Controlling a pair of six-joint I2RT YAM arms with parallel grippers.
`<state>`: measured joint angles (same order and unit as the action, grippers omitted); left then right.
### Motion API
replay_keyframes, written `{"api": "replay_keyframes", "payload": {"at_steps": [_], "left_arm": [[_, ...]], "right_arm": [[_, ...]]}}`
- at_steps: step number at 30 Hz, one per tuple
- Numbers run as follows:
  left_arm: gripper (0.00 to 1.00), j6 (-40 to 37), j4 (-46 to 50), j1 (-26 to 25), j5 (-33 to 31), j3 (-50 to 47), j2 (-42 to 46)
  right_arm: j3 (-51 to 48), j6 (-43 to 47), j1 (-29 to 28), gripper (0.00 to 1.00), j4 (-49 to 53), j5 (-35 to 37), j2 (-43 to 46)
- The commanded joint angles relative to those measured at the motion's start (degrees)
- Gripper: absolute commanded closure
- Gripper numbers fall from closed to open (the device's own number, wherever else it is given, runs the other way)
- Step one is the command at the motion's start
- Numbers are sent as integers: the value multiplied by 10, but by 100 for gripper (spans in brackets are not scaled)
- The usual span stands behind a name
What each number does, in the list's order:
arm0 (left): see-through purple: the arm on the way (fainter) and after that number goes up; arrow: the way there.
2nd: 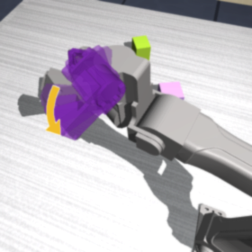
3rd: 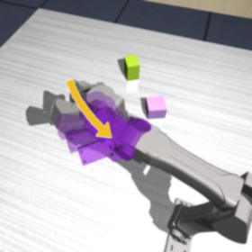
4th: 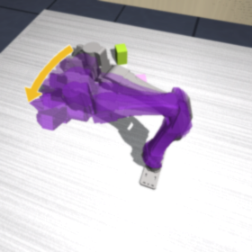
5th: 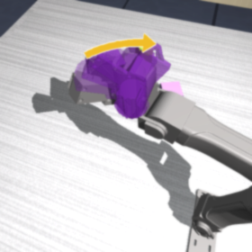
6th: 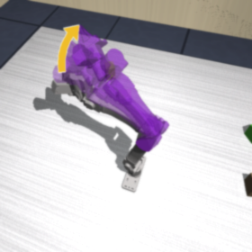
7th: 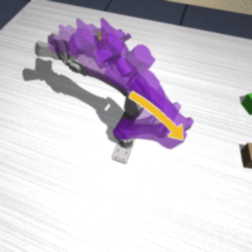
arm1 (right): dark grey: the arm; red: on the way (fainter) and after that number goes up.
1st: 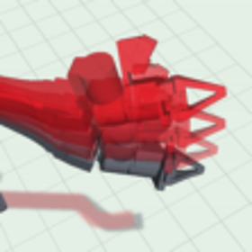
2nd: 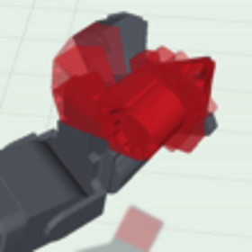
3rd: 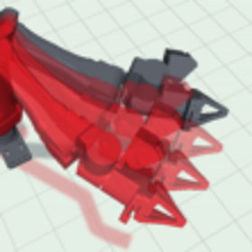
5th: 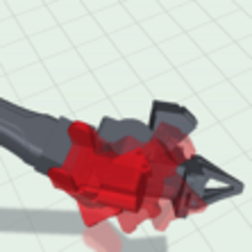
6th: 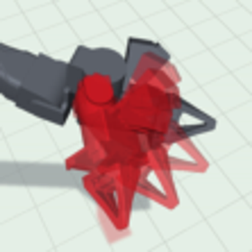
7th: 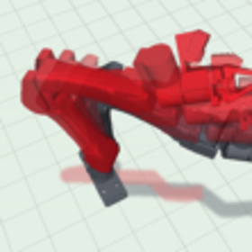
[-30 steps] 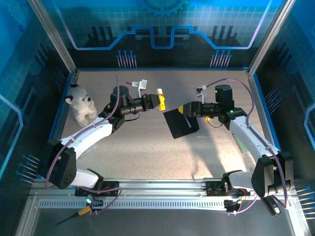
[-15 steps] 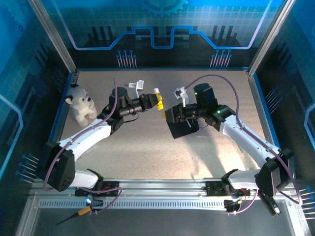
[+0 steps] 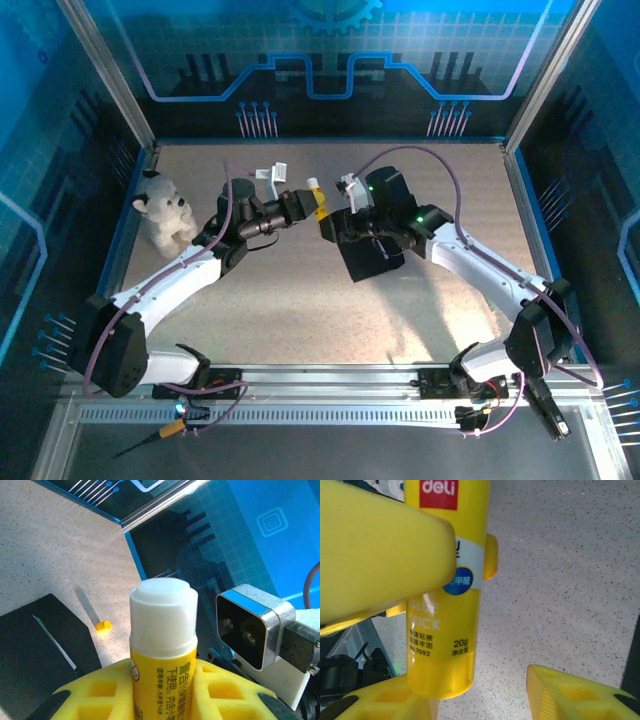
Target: Place the letter into the envelope and seal it
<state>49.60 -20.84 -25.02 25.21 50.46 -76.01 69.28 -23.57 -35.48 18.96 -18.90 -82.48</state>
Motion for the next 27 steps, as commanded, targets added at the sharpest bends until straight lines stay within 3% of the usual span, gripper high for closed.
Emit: {"api": "replay_keyframes", "payload": {"at_steps": [1,13,20,27], "left_arm": [[100,-3,4,-5,2,-7,20],[100,-2,-5,-5,3,-11,9],[100,4,-16,-4,5,-13,8],[100,3,-17,-4,0,-14,15]], "right_arm": [[32,-4,-11,52,-14,10,-11],[37,-10,-25,52,-26,7,-18],[44,-16,-26,61,-30,1,-33],[46,-24,-26,61,-19,5,-39]]}}
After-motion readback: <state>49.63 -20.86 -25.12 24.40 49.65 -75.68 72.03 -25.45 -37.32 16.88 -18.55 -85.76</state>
